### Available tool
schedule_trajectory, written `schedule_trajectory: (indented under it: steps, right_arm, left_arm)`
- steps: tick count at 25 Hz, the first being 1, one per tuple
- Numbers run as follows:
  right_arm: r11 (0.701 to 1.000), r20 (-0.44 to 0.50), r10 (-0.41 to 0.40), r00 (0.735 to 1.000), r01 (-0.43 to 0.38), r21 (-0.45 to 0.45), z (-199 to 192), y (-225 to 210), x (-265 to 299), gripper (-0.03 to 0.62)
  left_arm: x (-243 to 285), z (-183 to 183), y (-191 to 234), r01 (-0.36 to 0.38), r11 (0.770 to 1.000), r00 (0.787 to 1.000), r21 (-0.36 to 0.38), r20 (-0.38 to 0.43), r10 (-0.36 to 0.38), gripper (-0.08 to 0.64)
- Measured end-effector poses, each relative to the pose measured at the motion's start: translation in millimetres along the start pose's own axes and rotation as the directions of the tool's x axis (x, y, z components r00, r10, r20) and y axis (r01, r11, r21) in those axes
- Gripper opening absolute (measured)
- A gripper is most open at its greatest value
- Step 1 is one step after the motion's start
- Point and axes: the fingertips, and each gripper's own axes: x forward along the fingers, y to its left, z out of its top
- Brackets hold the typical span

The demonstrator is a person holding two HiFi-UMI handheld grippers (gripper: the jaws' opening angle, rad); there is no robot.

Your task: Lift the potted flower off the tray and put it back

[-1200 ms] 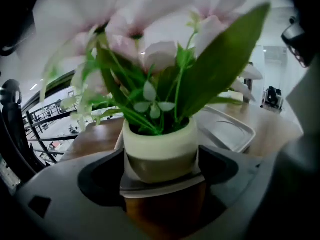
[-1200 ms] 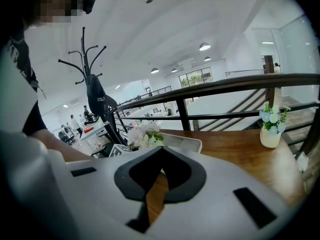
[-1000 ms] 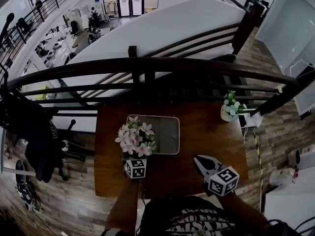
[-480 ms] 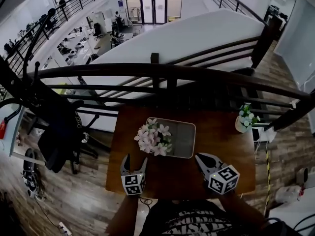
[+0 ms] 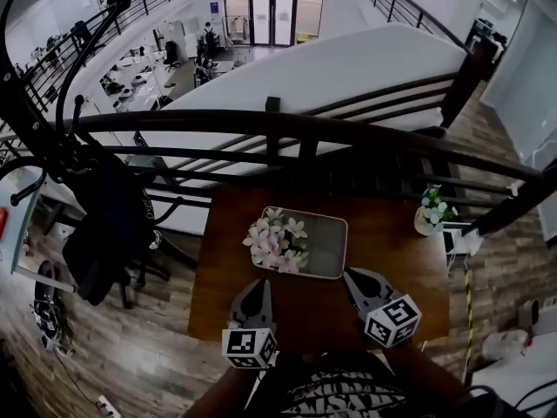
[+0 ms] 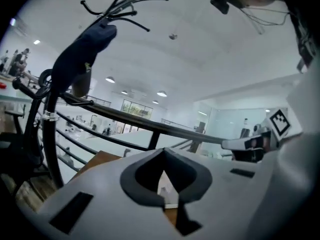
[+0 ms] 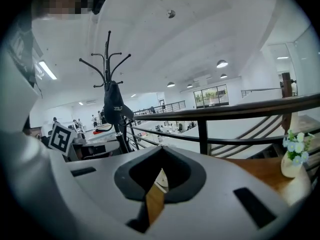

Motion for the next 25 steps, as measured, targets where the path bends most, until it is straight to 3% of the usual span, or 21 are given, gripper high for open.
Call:
schedule_trajectory:
  steps: [2, 5, 11, 15, 25]
  right_arm:
    - [1.000, 0.002, -0.015, 1.000, 0.015, 0.002, -2.1, -0.5, -5.4, -0.002]
    - [1.000, 0.009, -0.024, 1.000, 0.024, -0.010, -3.2, 0.8, -14.8, -0.002]
    - [0.999, 0.021, -0.024, 0.999, 0.025, -0.027, -7.7, -11.1, -51.2, -0.002]
    - [0.999, 0.025, -0.003, 1.000, 0.004, -0.034, -9.1, -34.9, -74.6, -0.002]
    - [0.990, 0.041, 0.135, 0.990, -0.133, -0.052, -11.5, -60.2, -113.3, -0.002]
  left_arm:
    - [6.1, -10.1, -21.6, 0.059, 0.998, 0.998, 0.038, -0.037, -0.058, 0.009]
    - [11.7, -21.5, -40.0, 0.115, 0.993, 0.991, 0.031, -0.075, -0.112, 0.009]
    - [17.6, -26.2, -73.0, 0.129, 0.992, 0.986, 0.009, -0.108, -0.127, 0.009]
    - [27.7, -15.7, -104.8, 0.099, 0.995, 0.993, 0.027, -0.074, -0.096, 0.009]
    - [11.8, -17.1, -146.6, -0.086, 0.996, 0.995, -0.009, -0.041, 0.086, 0.009]
